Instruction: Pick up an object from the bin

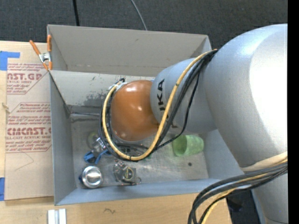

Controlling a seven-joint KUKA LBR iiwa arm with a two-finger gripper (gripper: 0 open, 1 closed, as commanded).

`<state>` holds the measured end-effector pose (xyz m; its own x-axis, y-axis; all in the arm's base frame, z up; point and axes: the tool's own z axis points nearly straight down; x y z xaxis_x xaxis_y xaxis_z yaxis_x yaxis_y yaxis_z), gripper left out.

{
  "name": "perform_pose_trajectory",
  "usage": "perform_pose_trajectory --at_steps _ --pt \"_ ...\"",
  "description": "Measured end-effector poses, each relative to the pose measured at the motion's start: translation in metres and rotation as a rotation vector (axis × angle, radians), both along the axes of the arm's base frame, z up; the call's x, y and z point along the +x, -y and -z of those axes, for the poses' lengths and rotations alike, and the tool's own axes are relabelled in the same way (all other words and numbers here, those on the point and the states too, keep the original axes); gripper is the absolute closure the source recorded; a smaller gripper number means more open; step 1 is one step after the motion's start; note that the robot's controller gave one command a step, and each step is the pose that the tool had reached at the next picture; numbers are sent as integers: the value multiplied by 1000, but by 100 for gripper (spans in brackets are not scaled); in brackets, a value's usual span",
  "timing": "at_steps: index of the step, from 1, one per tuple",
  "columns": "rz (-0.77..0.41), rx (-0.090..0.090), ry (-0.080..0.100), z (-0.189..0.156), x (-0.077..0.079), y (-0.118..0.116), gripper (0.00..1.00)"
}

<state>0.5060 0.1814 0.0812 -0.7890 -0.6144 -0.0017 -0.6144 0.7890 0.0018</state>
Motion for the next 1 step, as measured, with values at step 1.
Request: perform_pose_trajectory --at_steps 1 --pt "-232 -4 9 -55 44 60 0"
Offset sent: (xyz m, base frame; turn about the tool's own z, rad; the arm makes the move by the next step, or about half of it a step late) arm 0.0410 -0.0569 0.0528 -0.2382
